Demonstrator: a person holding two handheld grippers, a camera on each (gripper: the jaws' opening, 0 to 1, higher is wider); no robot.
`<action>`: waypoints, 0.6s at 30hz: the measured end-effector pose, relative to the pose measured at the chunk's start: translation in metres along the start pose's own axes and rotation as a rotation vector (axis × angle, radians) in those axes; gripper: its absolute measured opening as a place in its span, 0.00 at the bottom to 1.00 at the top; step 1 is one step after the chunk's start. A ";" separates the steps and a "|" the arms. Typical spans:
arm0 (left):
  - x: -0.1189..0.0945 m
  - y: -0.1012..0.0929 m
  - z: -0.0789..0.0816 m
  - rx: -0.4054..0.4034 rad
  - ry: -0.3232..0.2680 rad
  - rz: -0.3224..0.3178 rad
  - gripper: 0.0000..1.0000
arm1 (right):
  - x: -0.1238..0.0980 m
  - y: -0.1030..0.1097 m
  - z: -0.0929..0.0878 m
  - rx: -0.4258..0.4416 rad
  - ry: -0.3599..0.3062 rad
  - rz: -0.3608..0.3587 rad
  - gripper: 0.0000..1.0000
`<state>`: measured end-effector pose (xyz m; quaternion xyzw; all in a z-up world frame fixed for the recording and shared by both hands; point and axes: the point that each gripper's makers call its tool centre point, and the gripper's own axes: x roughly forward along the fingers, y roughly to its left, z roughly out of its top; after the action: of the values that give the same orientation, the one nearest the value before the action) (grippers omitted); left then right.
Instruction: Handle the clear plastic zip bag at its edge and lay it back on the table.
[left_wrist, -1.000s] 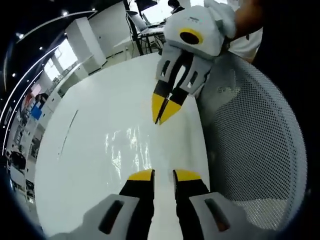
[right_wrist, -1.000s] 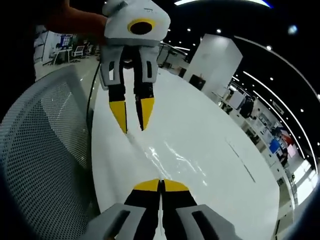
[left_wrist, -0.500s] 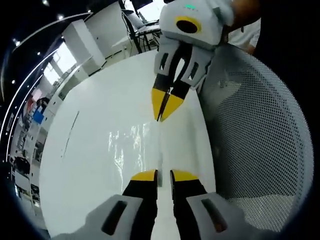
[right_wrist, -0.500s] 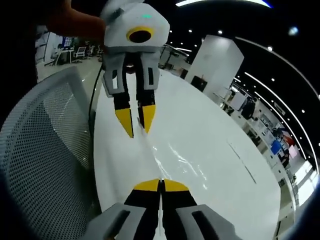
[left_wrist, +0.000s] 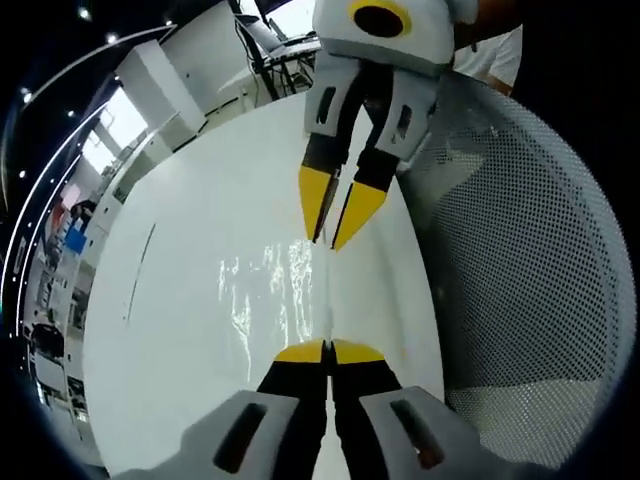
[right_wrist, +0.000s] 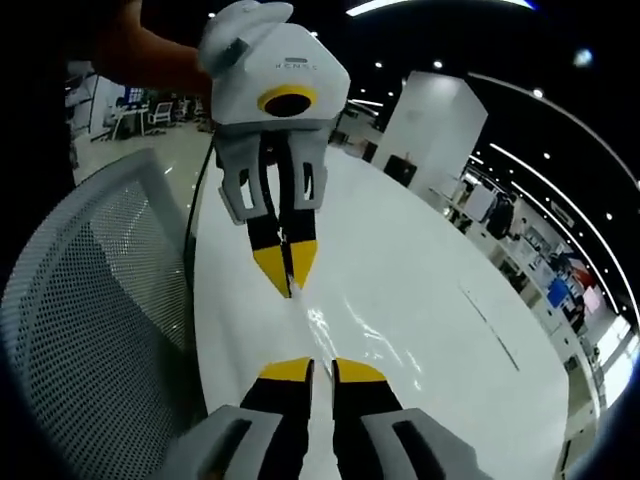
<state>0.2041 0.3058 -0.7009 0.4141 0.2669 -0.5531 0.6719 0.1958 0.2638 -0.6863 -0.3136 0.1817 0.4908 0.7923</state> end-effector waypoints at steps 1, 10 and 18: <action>0.000 0.001 0.001 0.007 0.003 0.005 0.00 | 0.001 0.001 0.002 -0.001 -0.004 0.003 0.05; 0.000 -0.003 0.004 0.033 0.023 -0.004 0.00 | 0.012 0.011 0.020 -0.038 -0.026 0.026 0.05; 0.002 -0.006 0.005 0.039 0.029 -0.019 0.00 | 0.022 0.016 0.023 -0.053 -0.023 0.054 0.05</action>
<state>0.1987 0.3007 -0.7014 0.4326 0.2699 -0.5585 0.6543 0.1910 0.2988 -0.6876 -0.3238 0.1677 0.5205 0.7721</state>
